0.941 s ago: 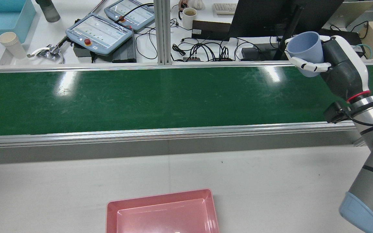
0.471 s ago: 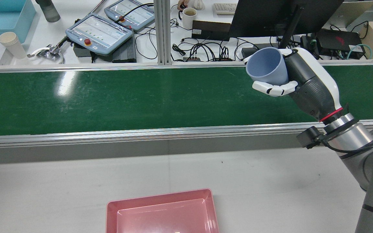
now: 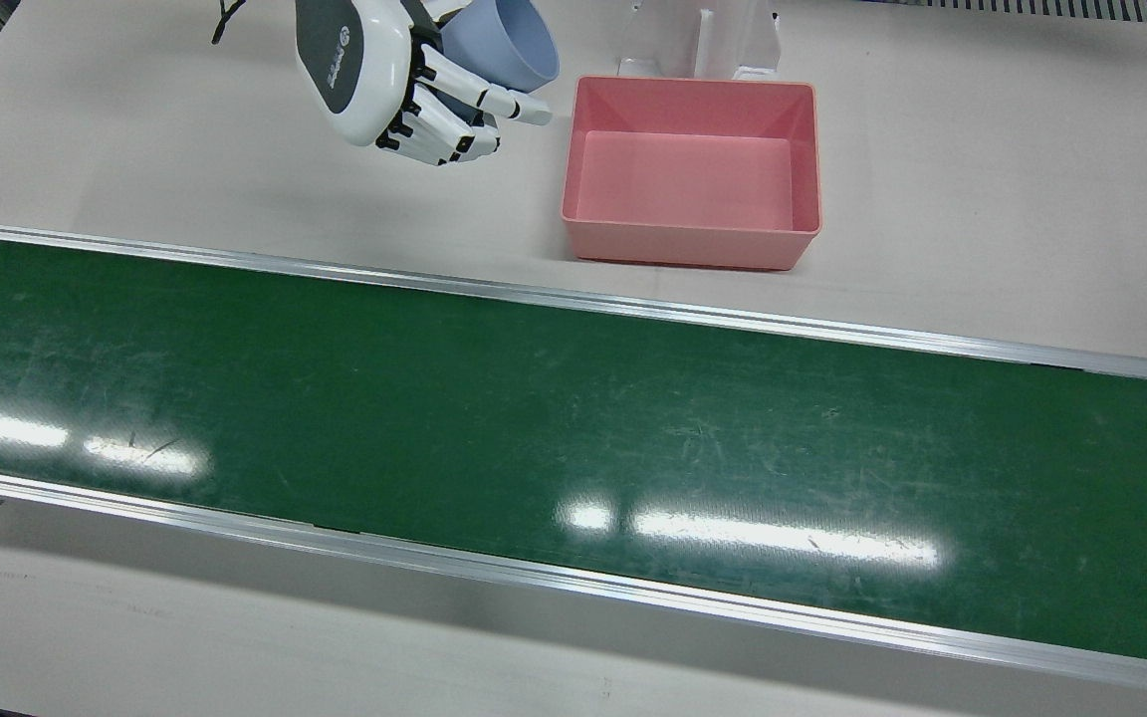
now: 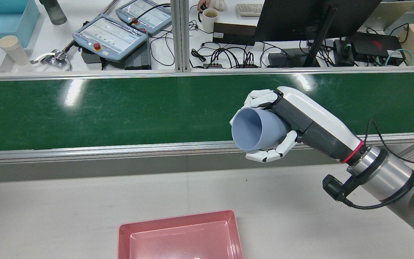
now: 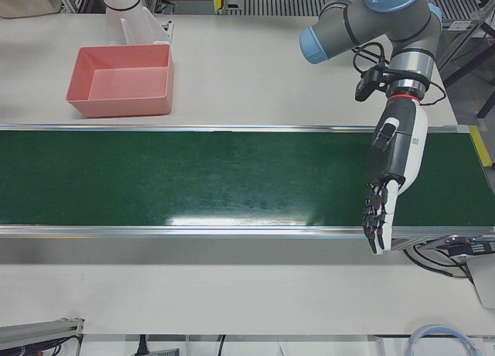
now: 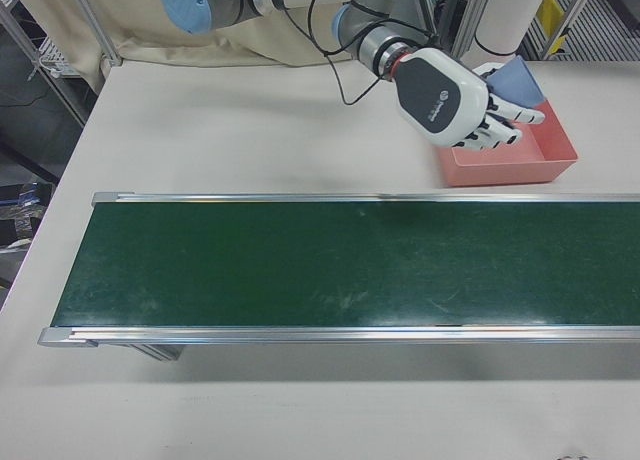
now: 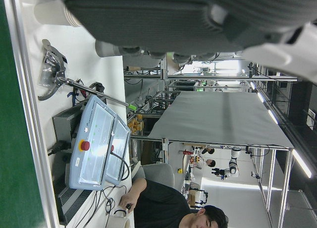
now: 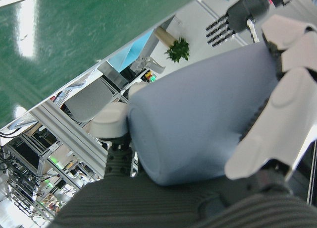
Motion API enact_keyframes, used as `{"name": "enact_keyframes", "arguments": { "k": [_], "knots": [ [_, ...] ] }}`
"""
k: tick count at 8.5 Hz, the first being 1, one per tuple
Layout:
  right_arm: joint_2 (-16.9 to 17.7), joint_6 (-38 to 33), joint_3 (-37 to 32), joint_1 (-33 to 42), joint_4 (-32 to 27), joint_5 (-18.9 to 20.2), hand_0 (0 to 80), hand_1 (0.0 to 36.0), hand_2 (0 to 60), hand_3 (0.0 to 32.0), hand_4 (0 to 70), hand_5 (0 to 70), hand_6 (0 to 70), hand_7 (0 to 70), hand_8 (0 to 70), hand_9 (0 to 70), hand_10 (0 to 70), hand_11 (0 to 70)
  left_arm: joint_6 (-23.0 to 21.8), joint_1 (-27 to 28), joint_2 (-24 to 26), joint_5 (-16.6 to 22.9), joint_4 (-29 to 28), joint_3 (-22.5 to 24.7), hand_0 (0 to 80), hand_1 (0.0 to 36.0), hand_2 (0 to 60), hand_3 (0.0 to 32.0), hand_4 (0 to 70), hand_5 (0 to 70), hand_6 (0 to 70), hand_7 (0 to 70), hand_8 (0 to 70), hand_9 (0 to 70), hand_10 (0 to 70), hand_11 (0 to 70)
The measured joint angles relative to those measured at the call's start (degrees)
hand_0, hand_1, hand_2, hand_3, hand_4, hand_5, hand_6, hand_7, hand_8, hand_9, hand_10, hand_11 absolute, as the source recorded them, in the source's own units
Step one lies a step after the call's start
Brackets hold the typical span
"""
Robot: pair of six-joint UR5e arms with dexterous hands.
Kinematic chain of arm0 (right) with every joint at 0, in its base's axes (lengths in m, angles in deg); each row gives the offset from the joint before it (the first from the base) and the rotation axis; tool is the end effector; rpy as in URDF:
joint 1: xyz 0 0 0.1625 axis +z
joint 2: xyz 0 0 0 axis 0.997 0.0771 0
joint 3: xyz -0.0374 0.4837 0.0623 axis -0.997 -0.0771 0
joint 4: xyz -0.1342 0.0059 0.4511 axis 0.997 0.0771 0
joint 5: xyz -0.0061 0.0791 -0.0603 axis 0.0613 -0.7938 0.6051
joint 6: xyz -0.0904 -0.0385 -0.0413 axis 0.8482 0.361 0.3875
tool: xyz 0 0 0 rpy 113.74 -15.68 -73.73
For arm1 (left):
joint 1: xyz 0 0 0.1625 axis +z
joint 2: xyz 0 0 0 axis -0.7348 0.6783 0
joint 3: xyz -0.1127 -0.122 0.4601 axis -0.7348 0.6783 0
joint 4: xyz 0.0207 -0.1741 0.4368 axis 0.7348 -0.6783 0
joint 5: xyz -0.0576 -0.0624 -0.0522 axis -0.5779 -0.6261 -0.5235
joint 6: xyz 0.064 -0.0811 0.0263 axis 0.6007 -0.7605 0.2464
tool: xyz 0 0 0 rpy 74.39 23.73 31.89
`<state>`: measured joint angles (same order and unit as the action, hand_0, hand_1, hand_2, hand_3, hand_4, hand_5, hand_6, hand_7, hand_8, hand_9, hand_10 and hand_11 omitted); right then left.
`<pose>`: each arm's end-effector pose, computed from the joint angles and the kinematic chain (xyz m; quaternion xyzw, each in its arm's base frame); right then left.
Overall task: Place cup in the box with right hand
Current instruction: 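Carry the held cup with the right hand over the pink box, then lower the cup into the pink box and open the right hand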
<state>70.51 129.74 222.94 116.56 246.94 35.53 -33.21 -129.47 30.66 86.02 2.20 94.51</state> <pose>-0.2786 -0.3760 0.2650 0.1401 -0.8513 0.3931 0.3181 -0.0240 -0.6299 0.5816 -0.1290 0.7037 -0.6875 0.1245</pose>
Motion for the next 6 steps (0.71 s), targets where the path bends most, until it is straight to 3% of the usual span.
{"name": "enact_keyframes", "arguments": {
  "k": [2, 3, 4, 5, 6],
  "knots": [
    [-0.33, 9.71, -1.06, -6.39, 1.95, 2.57, 49.4, 33.1, 60.0, 0.0, 53.0, 17.7, 37.4, 70.0, 66.9, 70.0, 65.0, 70.0, 0.0, 0.0, 0.0, 0.0, -0.03, -0.05, 0.0, 0.0, 0.0, 0.0, 0.0, 0.0, 0.0, 0.0, 0.0, 0.0, 0.0, 0.0],
    [-1.45, 12.29, -3.24, -10.81, 2.12, 1.67, 48.9, 32.2, 60.0, 0.0, 48.1, 17.1, 35.6, 70.0, 64.8, 70.0, 61.3, 70.0, 0.0, 0.0, 0.0, 0.0, -0.03, -0.05, 0.0, 0.0, 0.0, 0.0, 0.0, 0.0, 0.0, 0.0, 0.0, 0.0, 0.0, 0.0],
    [-2.86, 13.7, -5.35, -14.69, 2.1, 0.45, 48.0, 27.5, 60.0, 0.0, 34.6, 14.1, 28.0, 70.0, 53.3, 70.0, 47.7, 68.0, 0.0, 0.0, 0.0, 0.0, -0.02, -0.03, 0.0, 0.0, 0.0, 0.0, 0.0, 0.0, 0.0, 0.0, 0.0, 0.0, 0.0, 0.0],
    [-4.01, 14.8, -6.98, -17.7, 1.99, -0.46, 47.0, 22.3, 48.5, 0.0, 15.0, 9.3, 15.8, 51.4, 28.4, 46.4, 24.7, 37.1, 0.0, 0.0, 0.0, 0.0, -0.01, -0.01, 0.0, 0.0, 0.0, 0.0, 0.0, 0.0, 0.0, 0.0, 0.0, 0.0, 0.0, 0.0],
    [-4.64, 15.48, -7.88, -19.57, 1.9, -0.94, 47.5, 19.0, 23.8, 0.0, 3.6, 6.2, 7.7, 23.1, 8.8, 17.0, 9.1, 14.8, 0.0, 0.0, 0.0, 0.0, 0.0, 0.0, 0.0, 0.0, 0.0, 0.0, 0.0, 0.0, 0.0, 0.0, 0.0, 0.0, 0.0, 0.0]
  ]
}}
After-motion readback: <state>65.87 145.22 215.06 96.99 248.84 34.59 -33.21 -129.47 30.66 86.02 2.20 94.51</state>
